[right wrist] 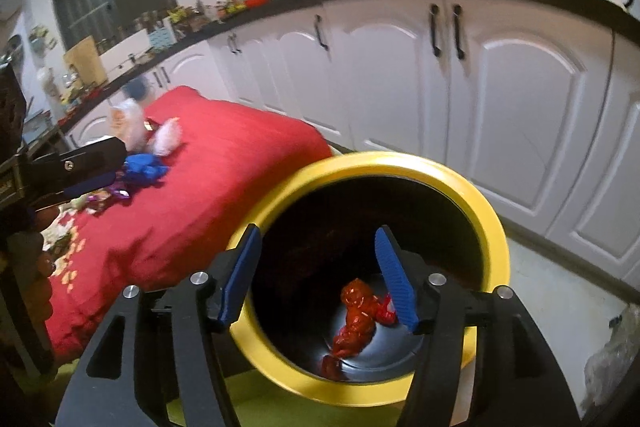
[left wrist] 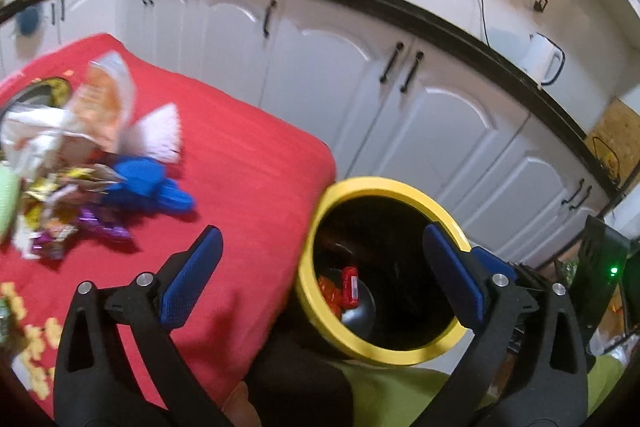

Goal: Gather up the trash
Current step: 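Move both tools back toward the remaining trash on the cover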

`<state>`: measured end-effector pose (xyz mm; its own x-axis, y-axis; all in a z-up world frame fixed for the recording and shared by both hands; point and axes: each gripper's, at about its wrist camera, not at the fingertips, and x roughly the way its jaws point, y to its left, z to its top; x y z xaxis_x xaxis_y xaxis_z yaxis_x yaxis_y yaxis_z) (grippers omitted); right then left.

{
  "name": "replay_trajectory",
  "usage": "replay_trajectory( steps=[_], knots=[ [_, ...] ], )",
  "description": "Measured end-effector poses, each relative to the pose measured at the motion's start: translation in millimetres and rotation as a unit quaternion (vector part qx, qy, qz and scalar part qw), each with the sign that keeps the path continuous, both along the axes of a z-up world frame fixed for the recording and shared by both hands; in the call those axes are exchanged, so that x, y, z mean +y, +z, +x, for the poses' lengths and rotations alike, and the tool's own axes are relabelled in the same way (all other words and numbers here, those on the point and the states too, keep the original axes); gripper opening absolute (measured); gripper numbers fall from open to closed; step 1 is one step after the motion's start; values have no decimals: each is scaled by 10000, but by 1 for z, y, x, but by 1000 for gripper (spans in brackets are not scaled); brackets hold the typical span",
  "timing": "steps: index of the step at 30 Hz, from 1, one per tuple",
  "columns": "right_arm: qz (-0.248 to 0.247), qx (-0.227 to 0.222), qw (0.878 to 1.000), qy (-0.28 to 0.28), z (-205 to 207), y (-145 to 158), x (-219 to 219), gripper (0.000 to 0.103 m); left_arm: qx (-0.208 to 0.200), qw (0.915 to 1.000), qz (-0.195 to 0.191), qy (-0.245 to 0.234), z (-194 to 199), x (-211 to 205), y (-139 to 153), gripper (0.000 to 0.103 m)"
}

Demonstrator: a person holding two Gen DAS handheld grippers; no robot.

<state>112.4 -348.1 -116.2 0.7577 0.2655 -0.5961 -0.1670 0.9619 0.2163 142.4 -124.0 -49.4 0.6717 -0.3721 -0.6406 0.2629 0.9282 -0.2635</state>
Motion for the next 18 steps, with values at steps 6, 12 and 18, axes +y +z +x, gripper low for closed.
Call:
replay_trajectory(
  steps=[6,12,18],
  knots=[
    [1,-173,9993,331,-6,17,28,64,-306,9992,50,254,-20,26,20,92],
    [-11,-368,9965,750,-11,38,63,69,-592,9967,83,541,-39,52,33,92],
    [-75,-591,9918,1133,-15,57,97,72,-788,9935,23,826,-48,80,44,92]
  ],
)
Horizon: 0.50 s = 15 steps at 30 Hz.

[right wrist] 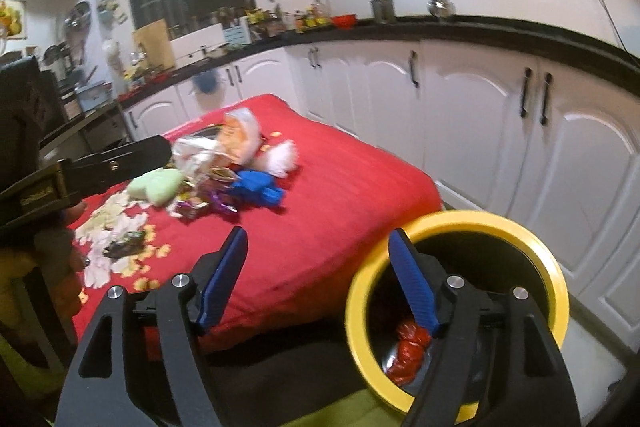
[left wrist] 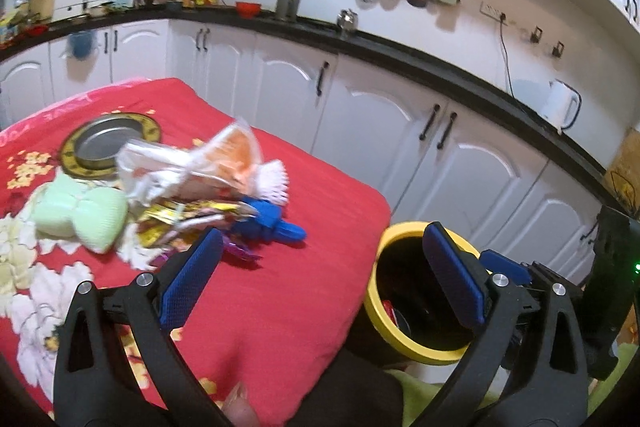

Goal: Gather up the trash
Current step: 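Move both tools back toward the remaining trash on the cover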

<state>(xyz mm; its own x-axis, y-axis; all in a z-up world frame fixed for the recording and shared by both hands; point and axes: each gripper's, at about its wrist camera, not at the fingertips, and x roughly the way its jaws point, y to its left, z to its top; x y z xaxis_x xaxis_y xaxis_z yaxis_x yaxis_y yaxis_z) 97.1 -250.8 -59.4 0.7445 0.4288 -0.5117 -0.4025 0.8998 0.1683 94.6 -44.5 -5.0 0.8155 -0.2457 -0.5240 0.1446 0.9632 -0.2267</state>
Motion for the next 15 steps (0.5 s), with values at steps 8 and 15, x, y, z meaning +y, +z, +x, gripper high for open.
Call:
replay_trajectory(
  steps=[8,15],
  knots=[
    [-119,-210,9986,477,-3,17,44,77,-209,9984,-81,512,-10,48,15,92],
    [-112,-284,9962,821,1,29,78,80,-346,9944,-225,973,-14,86,22,92]
  ],
)
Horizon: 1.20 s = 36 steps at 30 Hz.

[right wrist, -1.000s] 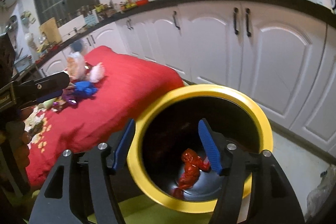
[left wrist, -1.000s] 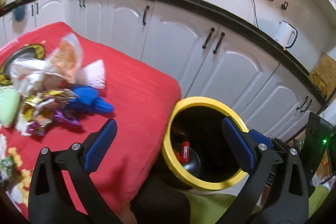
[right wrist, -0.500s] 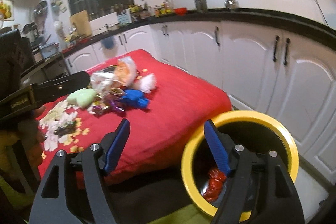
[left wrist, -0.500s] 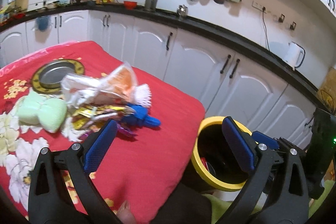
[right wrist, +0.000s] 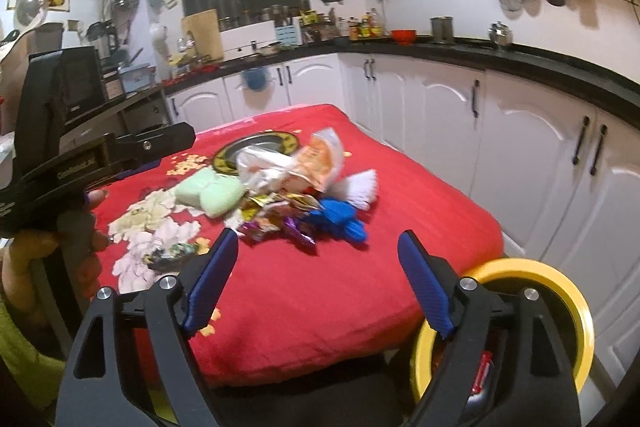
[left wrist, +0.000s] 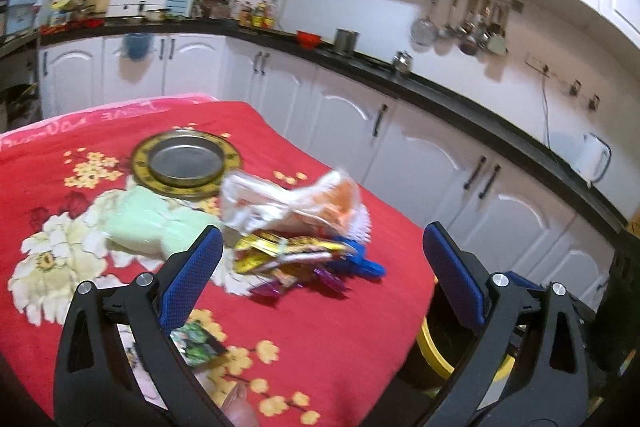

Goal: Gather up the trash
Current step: 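Move both tools back toward the remaining trash on the cover, then grasp the green mesh sponge with the left tool while the right tool grasps the white plastic bag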

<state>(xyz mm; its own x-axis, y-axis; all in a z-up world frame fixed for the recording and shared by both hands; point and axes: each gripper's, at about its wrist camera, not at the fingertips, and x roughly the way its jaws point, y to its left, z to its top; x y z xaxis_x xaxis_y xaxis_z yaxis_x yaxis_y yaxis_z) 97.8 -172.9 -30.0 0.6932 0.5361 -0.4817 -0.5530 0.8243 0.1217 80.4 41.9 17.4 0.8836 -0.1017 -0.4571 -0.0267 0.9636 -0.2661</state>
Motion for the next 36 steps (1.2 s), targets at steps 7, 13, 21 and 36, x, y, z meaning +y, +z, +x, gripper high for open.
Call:
replay_trajectory(
  steps=[7,13,21,36],
  knots=[
    [-29,-70,9995,305,9,9,34,81,-140,9985,-35,524,-1,41,3,92],
    [-64,-42,9991,411,27,8,60,81,-49,9945,-186,1029,3,82,-2,92],
    [-224,9,9991,349,70,0,83,82,339,9883,-316,1453,19,118,-29,92],
    [-576,218,9976,304,167,-18,106,88,1133,9599,-1595,2009,53,181,-91,92]
  ],
)
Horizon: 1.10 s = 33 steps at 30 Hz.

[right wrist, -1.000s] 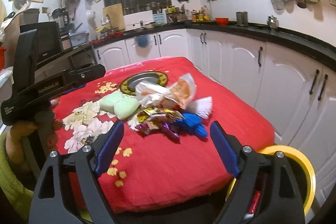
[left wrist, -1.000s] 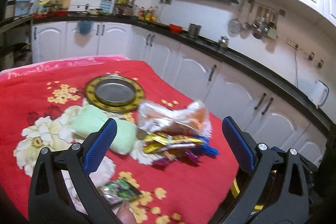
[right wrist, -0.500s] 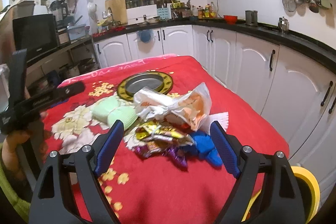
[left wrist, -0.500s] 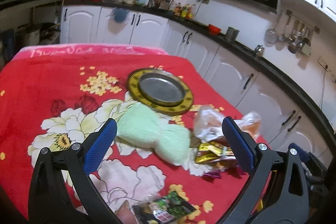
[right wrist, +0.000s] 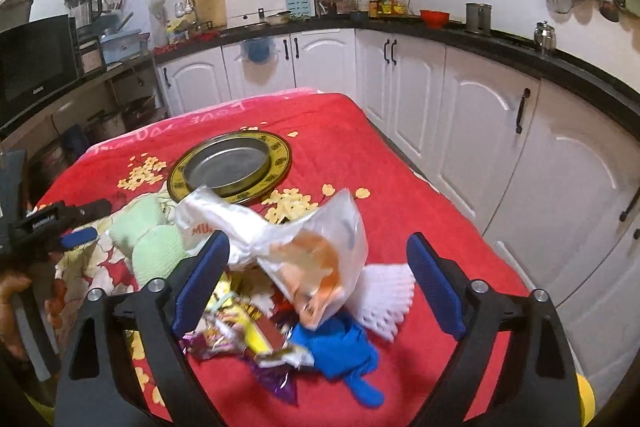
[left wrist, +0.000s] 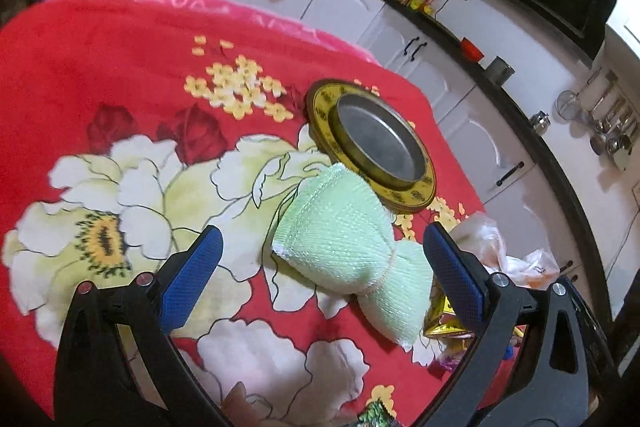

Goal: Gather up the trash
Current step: 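Grasp the green mesh sponge with the left tool while the right tool grasps the white plastic bag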

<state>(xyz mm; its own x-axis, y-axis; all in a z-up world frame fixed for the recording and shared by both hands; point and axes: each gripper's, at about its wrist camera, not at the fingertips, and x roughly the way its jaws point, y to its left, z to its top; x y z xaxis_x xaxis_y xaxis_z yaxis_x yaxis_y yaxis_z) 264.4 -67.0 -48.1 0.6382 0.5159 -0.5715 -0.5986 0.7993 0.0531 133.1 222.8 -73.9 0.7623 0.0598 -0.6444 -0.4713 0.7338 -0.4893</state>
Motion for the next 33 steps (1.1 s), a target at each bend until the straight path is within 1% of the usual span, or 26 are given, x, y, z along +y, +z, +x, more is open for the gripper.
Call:
replay_trajectory(
  steps=[4,8,12,13,14,15,16,18,19,21,22,24,26,29,32,33],
  knots=[
    [-25,158,9998,79,18,-5,6,88,41,9990,-453,-51,8,5,-14,92],
    [-28,384,9991,151,30,-13,11,88,53,9986,-529,-54,14,7,-22,92],
    [-121,533,9982,251,36,-20,17,86,-50,9983,-575,-101,14,7,-24,92],
    [-113,586,9978,296,37,-21,18,83,-70,9982,-577,-114,13,7,-25,92],
    [-115,638,9973,351,37,-22,20,68,-94,9982,-588,-119,13,7,-25,92],
    [-132,686,9968,395,37,-22,22,64,-111,9980,-607,-120,12,7,-25,90],
    [-130,690,9966,431,36,-22,24,63,-115,9980,-616,-118,12,7,-26,88],
    [-77,605,9970,487,31,-19,23,54,-112,9978,-644,-125,12,7,-26,76],
    [-50,557,9970,533,27,-16,23,53,-108,9976,-673,-143,13,7,-26,73],
    [-15,435,9974,573,20,-11,23,50,-95,9972,-720,-170,12,7,-27,63],
    [4,357,9975,614,15,-9,24,49,-89,9971,-731,-178,12,7,-27,60],
    [34,221,9975,673,7,-4,24,47,-85,9967,-786,-206,12,7,-27,43],
    [52,42,9974,713,-5,1,25,47,-91,9964,-811,-207,10,7,-27,42],
    [110,-129,9971,736,-18,9,27,47,-142,9968,-752,-227,8,6,-23,34],
    [148,-219,9973,683,-27,15,28,47,-222,9972,-656,-281,5,3,-16,29],
    [192,-215,9973,677,-30,16,26,46,-264,9975,-568,-312,4,2,-11,28]
  ],
)
